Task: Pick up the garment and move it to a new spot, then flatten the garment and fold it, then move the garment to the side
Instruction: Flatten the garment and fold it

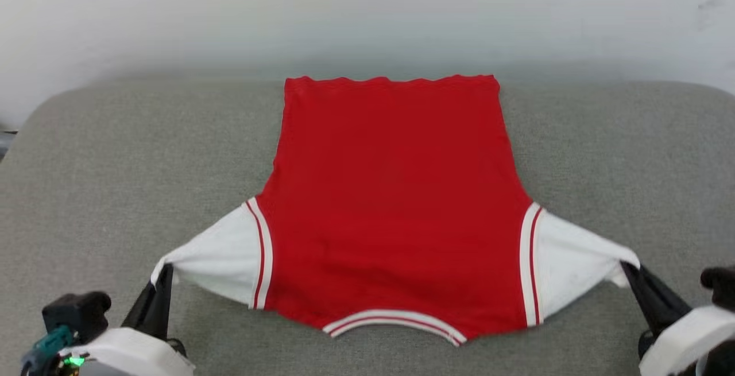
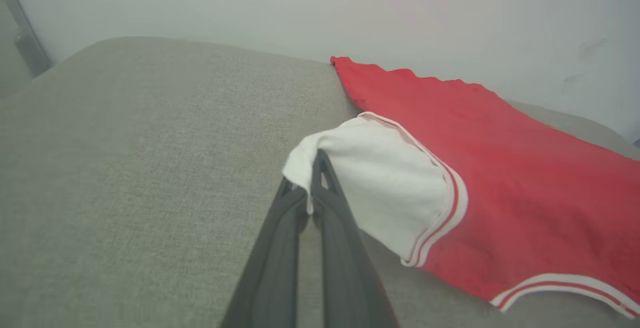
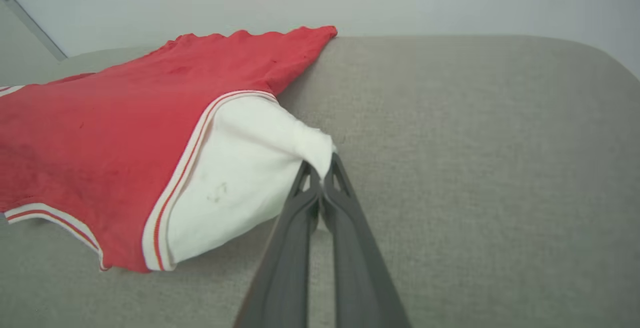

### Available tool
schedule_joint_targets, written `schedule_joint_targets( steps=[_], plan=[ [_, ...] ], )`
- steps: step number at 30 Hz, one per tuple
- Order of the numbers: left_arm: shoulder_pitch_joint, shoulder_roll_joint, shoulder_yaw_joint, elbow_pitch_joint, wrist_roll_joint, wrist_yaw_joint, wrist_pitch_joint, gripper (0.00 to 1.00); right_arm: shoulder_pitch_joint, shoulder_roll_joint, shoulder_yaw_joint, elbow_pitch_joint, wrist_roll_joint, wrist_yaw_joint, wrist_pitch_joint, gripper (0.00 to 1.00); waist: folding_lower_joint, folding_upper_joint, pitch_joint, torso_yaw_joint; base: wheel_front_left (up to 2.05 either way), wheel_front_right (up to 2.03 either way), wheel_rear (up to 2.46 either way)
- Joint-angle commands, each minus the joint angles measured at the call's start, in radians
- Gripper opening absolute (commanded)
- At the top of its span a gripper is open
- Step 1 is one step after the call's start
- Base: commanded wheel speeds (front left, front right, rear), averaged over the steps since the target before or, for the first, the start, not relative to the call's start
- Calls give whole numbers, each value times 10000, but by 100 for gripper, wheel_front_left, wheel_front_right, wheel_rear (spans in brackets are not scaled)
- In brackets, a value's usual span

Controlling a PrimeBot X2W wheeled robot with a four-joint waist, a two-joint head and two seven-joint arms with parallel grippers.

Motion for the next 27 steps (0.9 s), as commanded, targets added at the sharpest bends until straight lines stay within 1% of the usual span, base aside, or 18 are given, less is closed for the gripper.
schedule_joint_targets(
  steps=[1, 5, 7, 12, 18, 21, 22, 23, 24, 27],
  plan=[
    [429, 25, 80, -94, -99, 124, -65, 0, 712, 203, -347, -316, -49, -13, 219, 0, 3, -1, -146, 57, 0, 0, 0],
    [1193, -82, 146, -149, -313, 229, -137, 0, 2041, 577, -1070, -848, -314, -13, 644, 0, 3, -1, -291, 144, 0, 0, 0],
    [1492, -113, 93, -67, -339, 255, -166, 0, 2611, 757, -1267, -1040, -314, -13, 918, 0, 3, -1, -332, 175, 0, 0, 0],
    [1889, -234, 0, 239, -454, 125, -214, 0, 3543, 988, -1585, -1129, -460, -13, 1391, 0, 3, -1, -418, 250, 0, 0, 0],
    [1733, -336, -127, 397, -372, -19, -230, 0, 3794, 1086, -1506, -1005, -633, -13, 1605, 0, 3, -1, -458, 310, 0, 0, 0],
    [1644, -343, -236, 423, -233, -33, -240, 0, 3318, 1067, -1427, -1131, -877, -14, 1525, 0, 3, -1, -459, 238, 0, 0, 0],
    [1587, -379, -267, 403, -206, -39, -243, 0, 3172, 1073, -1439, -1185, -933, -13, 1513, 21, 3, -1, -460, 230, 0, 0, 0],
    [1527, -414, -302, 373, -159, -49, -242, 0, 3075, 1095, -1404, -1224, -967, -13, 1558, 52, 3, -1, -461, 232, 0, 0, 0],
    [1479, -436, -341, 349, -126, -58, -224, 0, 2931, 1078, -1407, -1306, -1021, -13, 1563, 100, 3, -1, -457, 245, 0, 0, 0],
    [1273, -509, -510, 277, 14, -64, -174, 0, 2488, 894, -1506, -1601, -1100, -13, 1645, 100, 3, -1, -390, 334, 0, 0, 0]
  ],
)
